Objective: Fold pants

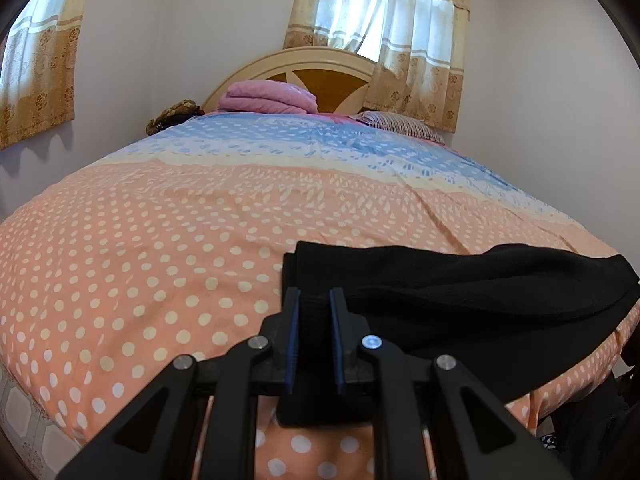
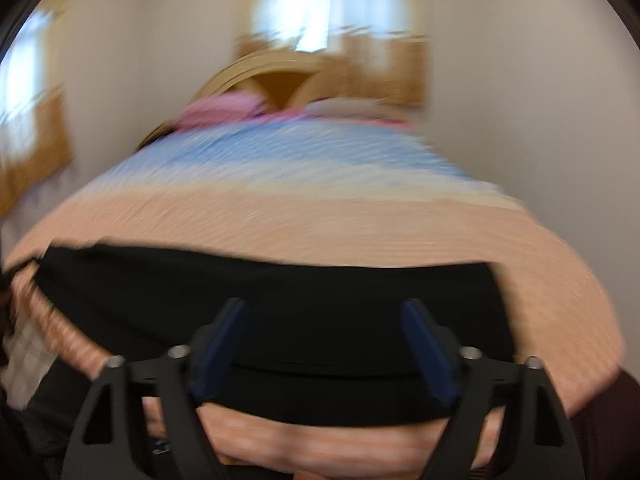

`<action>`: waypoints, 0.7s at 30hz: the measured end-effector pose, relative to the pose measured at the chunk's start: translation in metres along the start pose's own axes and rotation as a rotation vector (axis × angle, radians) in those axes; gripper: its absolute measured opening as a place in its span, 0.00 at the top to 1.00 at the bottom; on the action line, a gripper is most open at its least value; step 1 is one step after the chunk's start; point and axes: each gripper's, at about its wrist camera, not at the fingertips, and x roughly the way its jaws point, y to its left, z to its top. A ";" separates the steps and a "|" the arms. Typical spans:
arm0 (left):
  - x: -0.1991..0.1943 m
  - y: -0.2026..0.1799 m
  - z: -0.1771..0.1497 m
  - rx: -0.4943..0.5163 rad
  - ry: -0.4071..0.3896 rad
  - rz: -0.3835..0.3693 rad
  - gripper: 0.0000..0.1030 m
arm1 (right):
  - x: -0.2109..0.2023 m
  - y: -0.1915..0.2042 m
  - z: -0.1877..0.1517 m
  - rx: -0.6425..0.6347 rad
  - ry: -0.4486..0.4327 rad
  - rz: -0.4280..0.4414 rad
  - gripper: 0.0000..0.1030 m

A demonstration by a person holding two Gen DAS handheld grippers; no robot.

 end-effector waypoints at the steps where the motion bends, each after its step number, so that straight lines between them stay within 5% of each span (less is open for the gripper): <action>1: -0.001 0.000 0.000 -0.001 -0.004 -0.001 0.84 | 0.009 0.020 0.001 -0.039 0.022 0.038 0.40; 8: 0.000 0.000 0.000 -0.014 -0.002 0.002 0.84 | 0.061 0.173 -0.014 -0.375 0.115 0.239 0.44; 11: 0.000 0.001 0.002 -0.018 -0.004 -0.005 0.84 | 0.079 0.215 -0.030 -0.533 0.127 0.228 0.46; 17: 0.001 -0.003 0.010 0.004 -0.007 -0.010 0.84 | 0.105 0.224 -0.028 -0.566 0.148 0.199 0.79; 18: 0.001 -0.004 0.012 0.008 -0.009 -0.010 0.84 | 0.104 0.221 -0.025 -0.560 0.146 0.189 0.94; 21: 0.001 -0.003 0.015 0.018 -0.012 -0.009 0.84 | 0.092 0.212 -0.013 -0.509 0.134 0.218 0.97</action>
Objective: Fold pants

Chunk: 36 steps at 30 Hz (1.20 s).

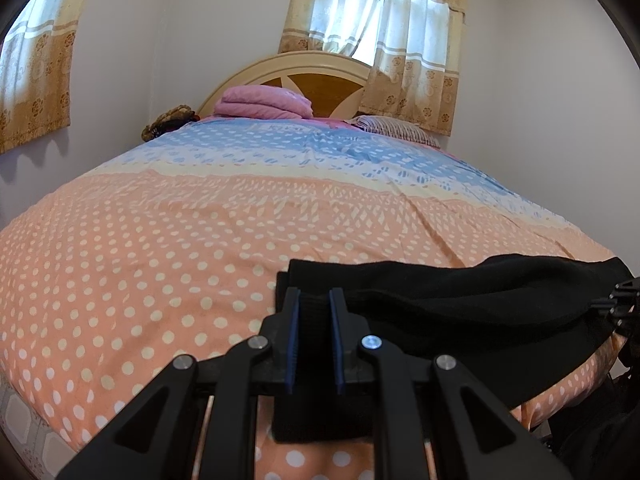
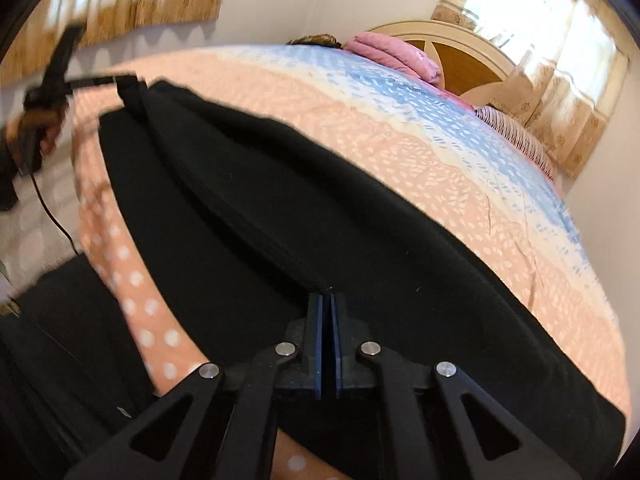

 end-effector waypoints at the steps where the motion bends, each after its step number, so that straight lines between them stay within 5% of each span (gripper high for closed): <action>1: -0.001 0.000 0.001 0.002 -0.002 -0.001 0.84 | -0.008 0.000 0.002 0.001 -0.016 -0.004 0.97; 6: -0.017 0.001 -0.001 0.008 -0.025 -0.025 0.85 | -0.041 0.005 -0.001 -0.020 -0.064 0.000 0.97; 13: -0.027 0.010 -0.030 -0.028 0.011 -0.047 0.85 | -0.010 0.024 -0.030 -0.052 0.036 0.035 0.97; 26: -0.032 0.020 -0.045 -0.042 0.030 -0.022 0.84 | -0.012 0.029 -0.040 -0.092 0.065 0.016 0.97; 36: -0.051 0.042 -0.045 -0.146 -0.021 -0.001 0.84 | -0.019 0.026 -0.040 -0.079 0.056 0.030 0.97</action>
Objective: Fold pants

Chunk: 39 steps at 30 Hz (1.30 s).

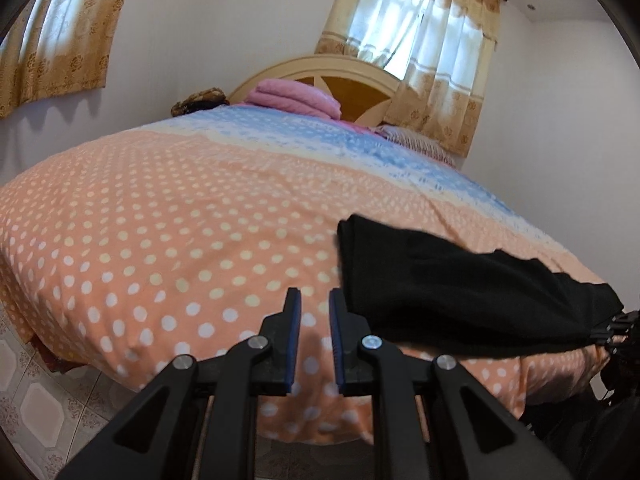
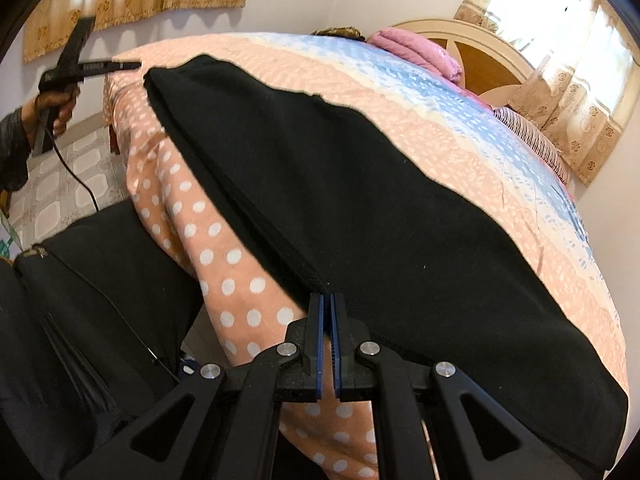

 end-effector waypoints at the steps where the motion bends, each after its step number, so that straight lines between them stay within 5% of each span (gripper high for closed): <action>1: -0.001 -0.007 0.002 0.009 -0.007 -0.023 0.84 | 0.004 0.001 -0.002 -0.001 0.009 0.001 0.97; 3: 0.003 -0.016 0.005 0.029 0.004 -0.044 0.81 | 0.006 0.005 -0.002 -0.009 0.012 -0.007 0.97; 7: 0.015 -0.029 0.009 0.032 0.022 -0.031 0.38 | 0.006 0.005 0.001 -0.006 0.014 -0.010 0.97; 10: 0.024 -0.027 0.010 -0.002 0.045 -0.038 0.38 | 0.006 0.004 0.000 -0.004 0.012 -0.008 0.97; 13: 0.033 -0.030 0.008 -0.013 0.069 -0.057 0.44 | 0.007 0.005 0.000 -0.001 0.008 -0.011 0.97; 16: 0.041 -0.033 0.007 -0.011 0.094 -0.063 0.68 | 0.007 0.005 0.001 0.010 0.004 -0.012 0.97; 17: 0.042 -0.034 0.006 -0.010 0.097 -0.065 0.83 | 0.006 0.005 0.001 0.013 0.001 -0.013 0.97; 18: 0.043 -0.034 0.007 -0.007 0.099 -0.072 0.85 | 0.005 0.004 0.002 0.014 -0.001 -0.013 0.97; 24: 0.029 -0.032 0.010 -0.011 0.082 -0.102 0.88 | -0.019 -0.005 0.006 0.042 -0.033 0.023 1.00; 29: 0.034 -0.024 -0.001 -0.026 0.100 -0.098 0.88 | 0.011 0.008 -0.007 0.001 0.052 0.008 1.00; 35: 0.028 -0.024 0.003 -0.010 0.087 -0.097 0.86 | -0.007 -0.006 0.003 0.049 0.005 0.074 0.98; 38: 0.029 -0.022 0.000 -0.021 0.086 -0.100 0.86 | -0.011 -0.008 0.006 0.039 -0.025 0.002 0.76; 39: 0.029 -0.021 -0.001 -0.026 0.086 -0.100 0.86 | -0.011 -0.010 0.008 0.044 -0.030 0.007 0.61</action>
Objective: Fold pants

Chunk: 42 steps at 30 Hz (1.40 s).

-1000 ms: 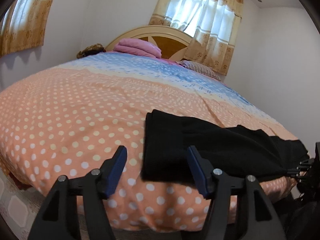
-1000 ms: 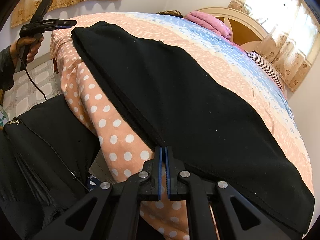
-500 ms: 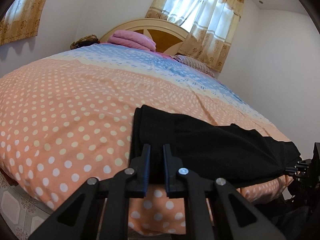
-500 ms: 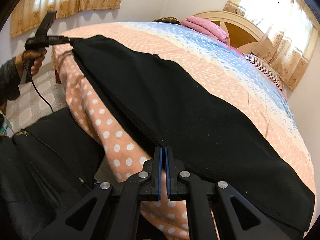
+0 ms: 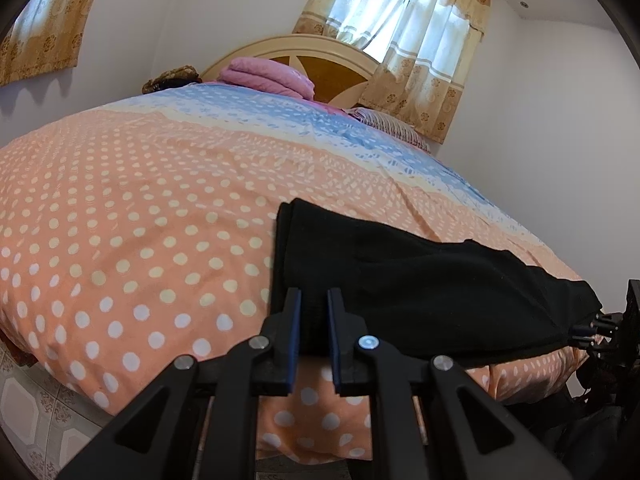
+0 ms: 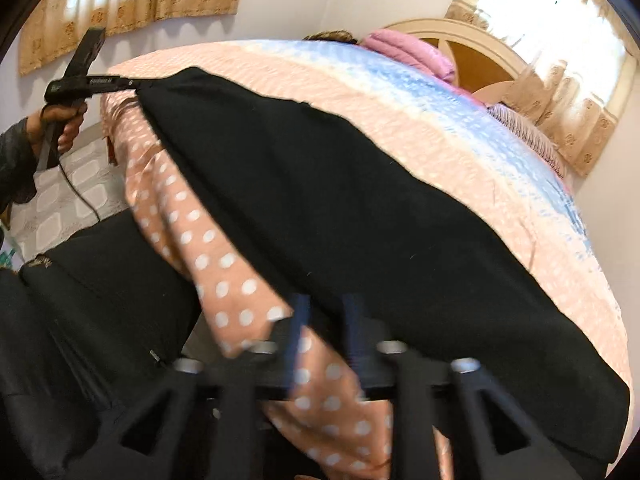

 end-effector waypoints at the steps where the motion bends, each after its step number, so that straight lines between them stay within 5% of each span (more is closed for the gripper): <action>1: 0.000 0.001 0.000 -0.007 -0.002 -0.003 0.86 | 0.001 -0.001 0.002 0.007 -0.006 0.012 0.59; 8: 0.001 0.000 0.002 -0.011 -0.001 -0.003 0.86 | 0.024 0.012 0.009 -0.052 -0.001 -0.018 0.60; 11: 0.002 0.000 0.003 -0.011 0.000 -0.001 0.86 | 0.029 0.012 0.011 -0.061 -0.009 -0.024 0.77; 12: 0.002 0.000 0.003 -0.013 0.001 -0.002 0.86 | 0.026 0.013 0.010 -0.059 -0.005 -0.029 0.96; 19: -0.004 0.008 0.008 -0.061 -0.010 -0.046 0.87 | -0.001 0.013 0.015 -0.048 -0.020 0.005 0.97; 24: -0.002 0.013 0.002 -0.075 -0.002 -0.045 0.87 | 0.022 0.024 0.000 -0.094 0.048 -0.009 0.97; 27: -0.003 0.012 0.002 -0.073 -0.003 -0.011 0.76 | 0.023 0.021 0.003 -0.099 0.053 0.001 0.95; 30: -0.013 0.012 0.005 -0.059 -0.028 0.041 0.71 | 0.015 0.011 0.009 -0.084 0.061 0.053 0.73; 35: -0.043 0.014 0.018 -0.053 -0.133 0.093 0.52 | -0.007 -0.029 0.037 0.056 -0.001 0.187 0.70; 42: -0.015 -0.033 0.035 0.076 -0.129 0.075 0.47 | 0.029 -0.077 0.114 0.314 -0.044 0.319 0.70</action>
